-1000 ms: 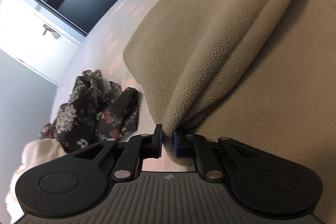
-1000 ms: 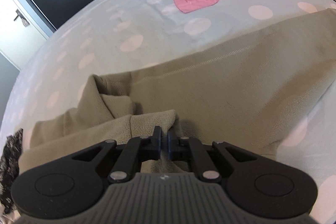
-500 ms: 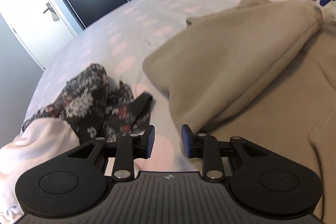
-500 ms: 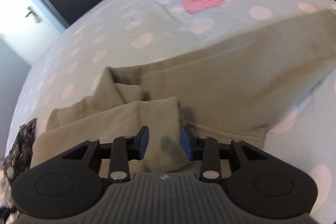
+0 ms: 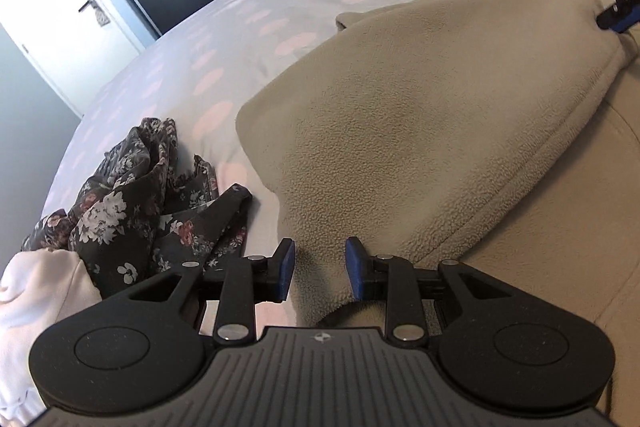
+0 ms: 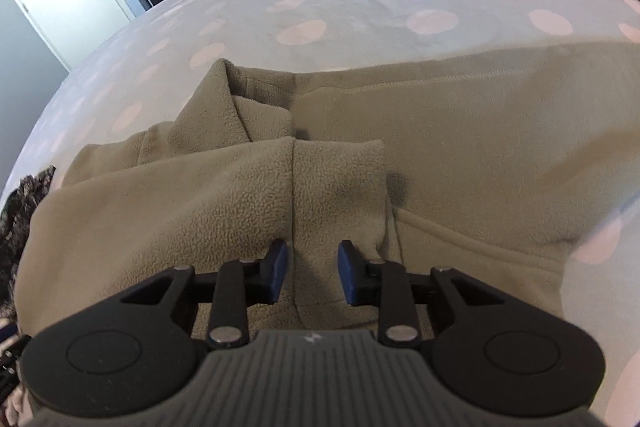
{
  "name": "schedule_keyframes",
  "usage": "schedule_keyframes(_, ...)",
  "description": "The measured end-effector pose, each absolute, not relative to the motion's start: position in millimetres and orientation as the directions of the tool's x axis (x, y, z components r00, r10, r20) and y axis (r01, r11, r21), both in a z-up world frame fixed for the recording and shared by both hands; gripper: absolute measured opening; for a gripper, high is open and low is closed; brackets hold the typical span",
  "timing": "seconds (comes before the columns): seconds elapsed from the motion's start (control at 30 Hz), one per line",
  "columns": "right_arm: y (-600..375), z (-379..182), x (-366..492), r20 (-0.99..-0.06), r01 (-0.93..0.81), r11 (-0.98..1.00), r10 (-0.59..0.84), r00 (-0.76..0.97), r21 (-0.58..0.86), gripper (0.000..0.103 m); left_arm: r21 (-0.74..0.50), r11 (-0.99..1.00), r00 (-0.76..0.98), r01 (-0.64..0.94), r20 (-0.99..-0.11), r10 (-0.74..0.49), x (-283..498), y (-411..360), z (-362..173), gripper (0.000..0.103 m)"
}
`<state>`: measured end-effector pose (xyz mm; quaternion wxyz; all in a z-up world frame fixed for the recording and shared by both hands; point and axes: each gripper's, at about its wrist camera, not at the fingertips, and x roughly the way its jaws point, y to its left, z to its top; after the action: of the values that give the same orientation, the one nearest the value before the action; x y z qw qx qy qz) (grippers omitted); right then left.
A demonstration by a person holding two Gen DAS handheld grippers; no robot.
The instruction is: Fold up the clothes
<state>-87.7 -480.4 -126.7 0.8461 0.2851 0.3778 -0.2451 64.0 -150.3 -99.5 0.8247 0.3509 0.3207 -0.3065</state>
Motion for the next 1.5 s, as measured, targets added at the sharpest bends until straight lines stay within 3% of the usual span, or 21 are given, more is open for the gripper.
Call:
schedule_keyframes(0.17, -511.1, -99.7, -115.7, -0.738, 0.662, 0.659, -0.236, 0.632, 0.356, 0.036, 0.365, 0.62, 0.623, 0.694, -0.736, -0.264, 67.6, -143.2, -90.2, 0.026)
schedule_keyframes(0.43, -617.6, -96.2, -213.0, -0.754, 0.866, 0.309, -0.431, 0.496, 0.393, 0.043, 0.368, 0.68, 0.652, 0.634, -0.727, -0.214, 83.1, -137.3, -87.2, 0.026)
schedule_keyframes(0.53, -630.6, -107.6, -227.8, -0.748, 0.841, 0.247, -0.384, 0.541, 0.481, 0.044, 0.346, 0.698, 0.643, 0.628, -0.735, -0.214, 88.0, -136.2, -85.9, 0.026)
schedule_keyframes(0.67, -617.6, -116.9, -194.0, -0.705, 0.733, 0.324, -0.222, 0.673, 0.598, 0.048, 0.29, 0.737, 0.616, 0.61, -0.759, -0.211, 98.5, -136.0, -87.8, 0.027)
schedule_keyframes(0.73, -604.5, -114.9, -167.7, -0.684, 0.684, 0.377, -0.159, 0.712, 0.624, 0.056, 0.273, 0.752, 0.609, 0.601, -0.765, -0.209, 102.6, -136.8, -88.1, 0.027)
schedule_keyframes(0.8, -594.2, -115.1, -147.2, -0.68, 0.664, 0.404, -0.127, 0.722, 0.63, 0.062, 0.269, 0.758, 0.611, 0.594, -0.764, -0.207, 104.5, -137.9, -87.4, 0.027)
schedule_keyframes(1.07, -570.8, -126.4, -92.9, -0.718, 0.673, 0.43, -0.078, 0.691, 0.601, 0.062, 0.261, 0.765, 0.621, 0.588, -0.752, -0.222, 109.1, -136.5, -79.7, 0.027)
schedule_keyframes(1.17, -563.1, -124.0, -86.3, -0.728, 0.682, 0.437, -0.087, 0.68, 0.586, 0.049, 0.251, 0.775, 0.619, 0.58, -0.754, -0.22, 112.9, -134.7, -78.0, 0.028)
schedule_keyframes(1.23, -557.6, -120.6, -83.0, -0.734, 0.691, 0.447, -0.102, 0.671, 0.569, 0.02, 0.245, 0.781, 0.617, 0.575, -0.757, -0.217, 115.2, -133.4, -77.4, 0.028)
schedule_keyframes(1.3, -551.5, -108.4, -80.3, -0.721, 0.68, 0.481, -0.132, 0.68, 0.554, 0.013, 0.24, 0.784, 0.613, 0.573, -0.76, -0.215, 115.9, -132.2, -77.5, 0.028)
schedule_keyframes(1.5, -523.8, -44.6, -62.2, -0.598, 0.551, 0.642, -0.175, 0.783, 0.534, 0.01, 0.255, 0.777, 0.616, 0.576, -0.759, -0.208, 113.0, -130.2, -79.3, 0.028)
